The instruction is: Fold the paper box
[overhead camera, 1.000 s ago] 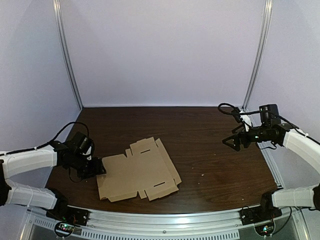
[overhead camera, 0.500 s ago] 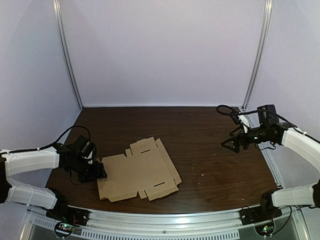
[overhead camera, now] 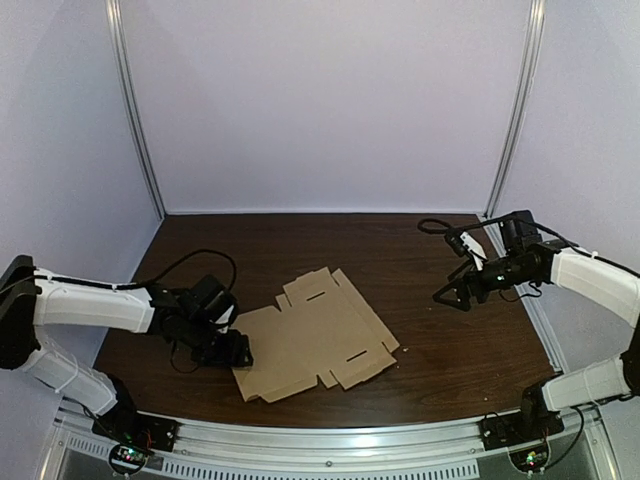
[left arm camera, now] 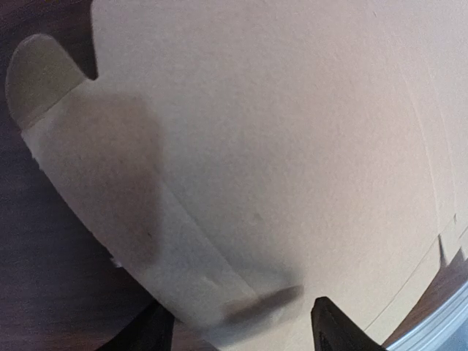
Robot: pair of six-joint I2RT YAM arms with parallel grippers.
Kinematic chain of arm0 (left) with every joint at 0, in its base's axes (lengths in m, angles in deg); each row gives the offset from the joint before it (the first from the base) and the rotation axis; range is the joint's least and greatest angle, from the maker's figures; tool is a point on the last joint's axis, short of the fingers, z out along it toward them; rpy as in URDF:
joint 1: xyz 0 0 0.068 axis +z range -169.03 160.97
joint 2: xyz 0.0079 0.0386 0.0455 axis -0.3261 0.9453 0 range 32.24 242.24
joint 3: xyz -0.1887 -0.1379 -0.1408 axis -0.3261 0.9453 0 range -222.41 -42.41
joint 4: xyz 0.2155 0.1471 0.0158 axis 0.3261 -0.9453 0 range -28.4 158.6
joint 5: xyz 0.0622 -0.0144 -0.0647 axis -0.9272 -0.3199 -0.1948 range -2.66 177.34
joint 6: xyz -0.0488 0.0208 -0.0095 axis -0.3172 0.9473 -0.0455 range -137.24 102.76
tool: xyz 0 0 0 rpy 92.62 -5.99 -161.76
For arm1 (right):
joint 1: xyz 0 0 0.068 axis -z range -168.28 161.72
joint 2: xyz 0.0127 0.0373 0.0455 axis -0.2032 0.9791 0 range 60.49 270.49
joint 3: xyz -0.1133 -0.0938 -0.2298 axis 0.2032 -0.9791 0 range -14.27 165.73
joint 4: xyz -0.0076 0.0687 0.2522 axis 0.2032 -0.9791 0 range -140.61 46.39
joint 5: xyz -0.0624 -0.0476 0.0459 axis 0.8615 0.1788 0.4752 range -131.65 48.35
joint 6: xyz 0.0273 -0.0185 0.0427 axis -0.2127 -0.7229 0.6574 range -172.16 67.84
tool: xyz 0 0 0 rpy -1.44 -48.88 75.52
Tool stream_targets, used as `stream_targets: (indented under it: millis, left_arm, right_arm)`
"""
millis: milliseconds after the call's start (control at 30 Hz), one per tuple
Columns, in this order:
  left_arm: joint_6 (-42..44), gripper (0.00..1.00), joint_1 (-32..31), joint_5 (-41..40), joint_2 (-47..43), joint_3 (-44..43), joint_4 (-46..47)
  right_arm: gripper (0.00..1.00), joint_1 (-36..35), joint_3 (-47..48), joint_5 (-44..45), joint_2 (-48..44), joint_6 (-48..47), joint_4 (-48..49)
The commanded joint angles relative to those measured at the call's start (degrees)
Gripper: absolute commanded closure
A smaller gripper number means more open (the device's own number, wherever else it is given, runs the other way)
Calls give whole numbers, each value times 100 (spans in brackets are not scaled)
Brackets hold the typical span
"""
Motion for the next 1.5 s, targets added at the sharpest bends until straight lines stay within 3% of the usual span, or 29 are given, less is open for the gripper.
stream_targets:
  millis: [0, 100, 233, 367, 467, 667, 1033, 1133, 1467]
  left_arm:
    - [282, 34, -802, 7, 812, -774, 385]
    - [426, 35, -1276, -41, 1295, -1272, 198]
    - [707, 36, -1393, -36, 1348, -1681, -269]
    - [1432, 36, -1392, -844, 911, -2344, -1620]
    - [2054, 31, -1384, -1293, 834, -2911, -2132]
    - [2718, 21, -1164, -1754, 1728, -3801, -2211]
    - [3137, 24, -288, -799, 3172, -4398, -1409]
    - [3071, 34, -157, 38, 3242, -4185, -1109]
    - [2297, 48, -284, 1215, 2712, -2901, -15]
  right_arm:
    - [0, -59, 197, 6, 191, -14, -112]
    - [0, -60, 228, 53, 297, -12, -158]
    - [0, -67, 257, 89, 361, -43, -210]
    - [0, -68, 248, 107, 386, -67, -208]
    - [0, -76, 277, 112, 440, -91, -227]
    - [0, -94, 263, 110, 342, -102, -258]
    - [0, -86, 254, 201, 321, -50, -281]
    - [1, -87, 301, 266, 382, -30, -306]
    - [1, -95, 298, 205, 485, -43, -298]
